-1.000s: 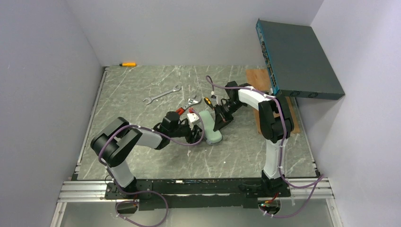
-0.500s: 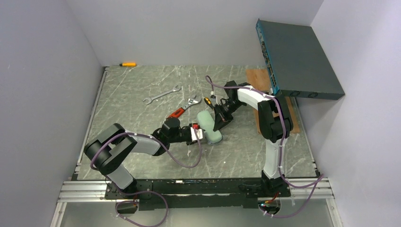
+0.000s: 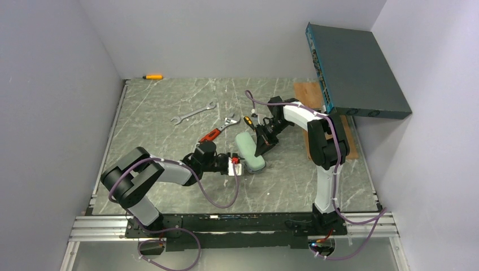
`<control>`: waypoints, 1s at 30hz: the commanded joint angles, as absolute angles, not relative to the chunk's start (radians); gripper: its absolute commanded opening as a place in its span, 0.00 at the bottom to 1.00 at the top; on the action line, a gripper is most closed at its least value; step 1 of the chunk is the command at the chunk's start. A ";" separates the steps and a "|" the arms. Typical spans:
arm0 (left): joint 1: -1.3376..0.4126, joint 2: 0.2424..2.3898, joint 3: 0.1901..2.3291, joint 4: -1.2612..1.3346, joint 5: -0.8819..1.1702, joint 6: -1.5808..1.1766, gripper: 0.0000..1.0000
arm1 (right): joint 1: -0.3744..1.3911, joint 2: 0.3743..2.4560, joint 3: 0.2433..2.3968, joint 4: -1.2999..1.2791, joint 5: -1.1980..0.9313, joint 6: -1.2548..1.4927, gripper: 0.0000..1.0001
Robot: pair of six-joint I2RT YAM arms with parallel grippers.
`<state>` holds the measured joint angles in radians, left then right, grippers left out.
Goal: Open the umbrella
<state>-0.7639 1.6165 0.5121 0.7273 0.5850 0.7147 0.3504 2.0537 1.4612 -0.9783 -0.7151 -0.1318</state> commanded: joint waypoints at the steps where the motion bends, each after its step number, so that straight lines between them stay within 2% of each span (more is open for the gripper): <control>1: -0.769 1.636 0.543 0.711 0.634 0.754 0.41 | 0.364 2.098 1.452 -0.985 -0.600 -0.190 0.00; 14: -0.785 1.690 0.594 0.690 0.619 0.747 0.29 | 0.371 2.113 1.464 -0.994 -0.613 -0.188 0.00; 18: -0.793 1.700 0.599 0.708 0.571 0.728 0.17 | 0.370 2.115 1.467 -1.000 -0.608 -0.200 0.00; 21: -0.794 1.695 0.584 0.734 0.527 0.707 0.01 | 0.370 2.119 1.466 -1.009 -0.601 -0.212 0.00; 26: -0.763 1.672 0.564 0.785 0.440 0.560 0.00 | 0.368 2.119 1.457 -1.015 -0.579 -0.255 0.00; 30: -0.654 1.674 0.616 0.750 0.429 0.256 0.00 | 0.360 2.113 1.440 -1.021 -0.566 -0.302 0.00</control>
